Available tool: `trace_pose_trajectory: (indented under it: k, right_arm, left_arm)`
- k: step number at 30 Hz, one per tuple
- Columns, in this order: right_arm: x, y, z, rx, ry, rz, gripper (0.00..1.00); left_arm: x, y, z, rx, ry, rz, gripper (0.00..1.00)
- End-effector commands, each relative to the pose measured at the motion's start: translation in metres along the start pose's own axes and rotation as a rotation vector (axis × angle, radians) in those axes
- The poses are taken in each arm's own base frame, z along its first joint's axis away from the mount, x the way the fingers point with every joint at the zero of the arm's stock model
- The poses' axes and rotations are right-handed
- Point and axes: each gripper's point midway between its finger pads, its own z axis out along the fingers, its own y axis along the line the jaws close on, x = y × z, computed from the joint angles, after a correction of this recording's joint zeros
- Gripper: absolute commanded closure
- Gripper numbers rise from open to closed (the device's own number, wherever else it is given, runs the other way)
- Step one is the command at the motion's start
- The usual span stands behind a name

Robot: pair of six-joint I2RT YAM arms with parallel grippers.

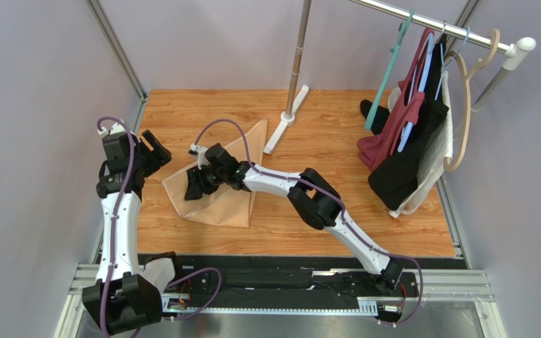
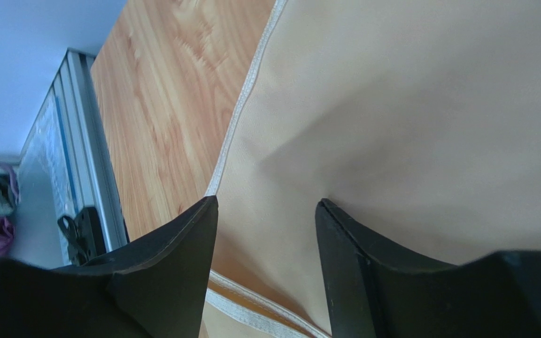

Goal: Fold the napkin, place the utensils inside, and roll it up
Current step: Fold the napkin

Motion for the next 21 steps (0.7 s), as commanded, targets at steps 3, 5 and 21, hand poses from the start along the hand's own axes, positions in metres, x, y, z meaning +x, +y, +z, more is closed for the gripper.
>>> trace_pose_trajectory:
  k: [3, 5, 21]
  right_arm:
    - [-0.02, -0.03, 0.013, 0.153, -0.057, 0.146, 0.43]
    - [-0.021, -0.038, 0.021, 0.193, -0.077, 0.2, 0.43]
    - [-0.092, 0.062, 0.028, -0.192, -0.284, 0.093, 0.38]
  left_arm:
    - [-0.009, -0.006, -0.005, 0.063, -0.03, -0.014, 0.2]
    - [-0.011, -0.006, -0.006, 0.071, -0.035, -0.024, 0.2]
    - [-0.014, 0.0, -0.007, 0.089, -0.045, -0.073, 0.2]
